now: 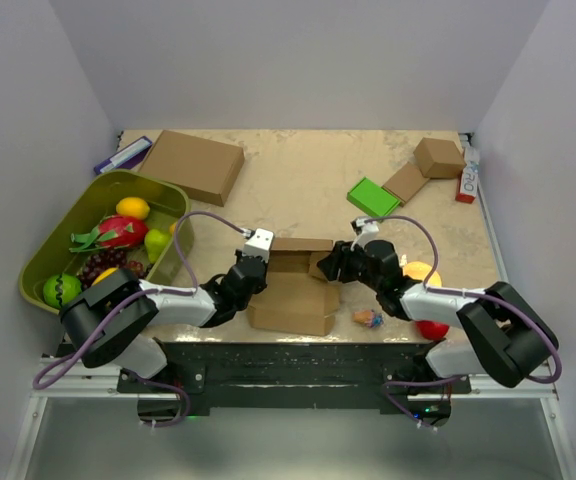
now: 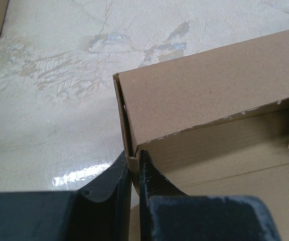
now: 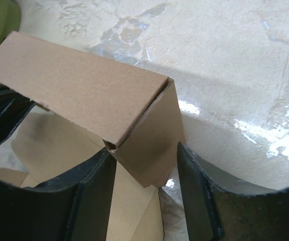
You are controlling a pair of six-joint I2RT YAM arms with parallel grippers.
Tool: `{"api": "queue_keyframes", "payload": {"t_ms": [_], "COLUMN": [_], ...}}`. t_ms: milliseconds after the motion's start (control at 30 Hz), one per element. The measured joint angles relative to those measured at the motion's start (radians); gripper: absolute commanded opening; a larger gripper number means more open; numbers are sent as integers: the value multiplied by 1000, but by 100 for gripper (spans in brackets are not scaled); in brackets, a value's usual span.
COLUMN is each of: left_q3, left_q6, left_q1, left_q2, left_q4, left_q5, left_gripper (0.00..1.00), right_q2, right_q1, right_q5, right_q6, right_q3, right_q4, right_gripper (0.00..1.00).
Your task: Fold the paper box
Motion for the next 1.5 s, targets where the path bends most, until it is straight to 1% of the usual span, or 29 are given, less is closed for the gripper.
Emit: {"api": "queue_keyframes", "payload": {"t_ms": [200, 467, 700, 767, 900, 967, 1067, 1133, 1200, 1333, 1433, 1500], "left_q3": [0, 0, -2, -2, -2, -2, -2, -2, 0, 10, 12, 12], "left_q6": [-3, -7, -48, -58, -82, -86, -101, -109, -115, -137, -152, -154], "left_q1": [0, -2, -3, -4, -4, -5, -9, -10, -10, -11, -13, -15], "left_q2": [0, 0, 0, 0, 0, 0, 0, -1, -2, -7, -20, -29], "left_q4": [0, 10, 6, 2, -4, -5, -8, -10, -17, -45, -63, -72], "left_q5": [6, 8, 3, 2, -5, -7, -13, -17, -20, -30, -35, -36], "left_gripper": [0, 0, 0, 0, 0, 0, 0, 0, 0, 0, 0, 0], "right_q2": [6, -47, -57, -49, -26, -11, 9, 23, 40, 55, 60, 64], "right_q1": [6, 29, 107, 124, 147, 157, 170, 177, 184, 202, 219, 227], "right_q5": [51, 126, 279, 325, 403, 438, 481, 504, 533, 584, 625, 649], "right_q6": [11, 22, 50, 61, 94, 120, 150, 166, 181, 202, 227, 246], "right_q3": [16, 18, 43, 58, 85, 102, 127, 144, 163, 187, 197, 204], "right_q4": [-28, -101, -171, -195, -242, -268, -299, -318, -338, -370, -392, -407], "right_gripper": [49, 42, 39, 38, 31, 29, 27, 23, 22, 17, 17, 22]}}
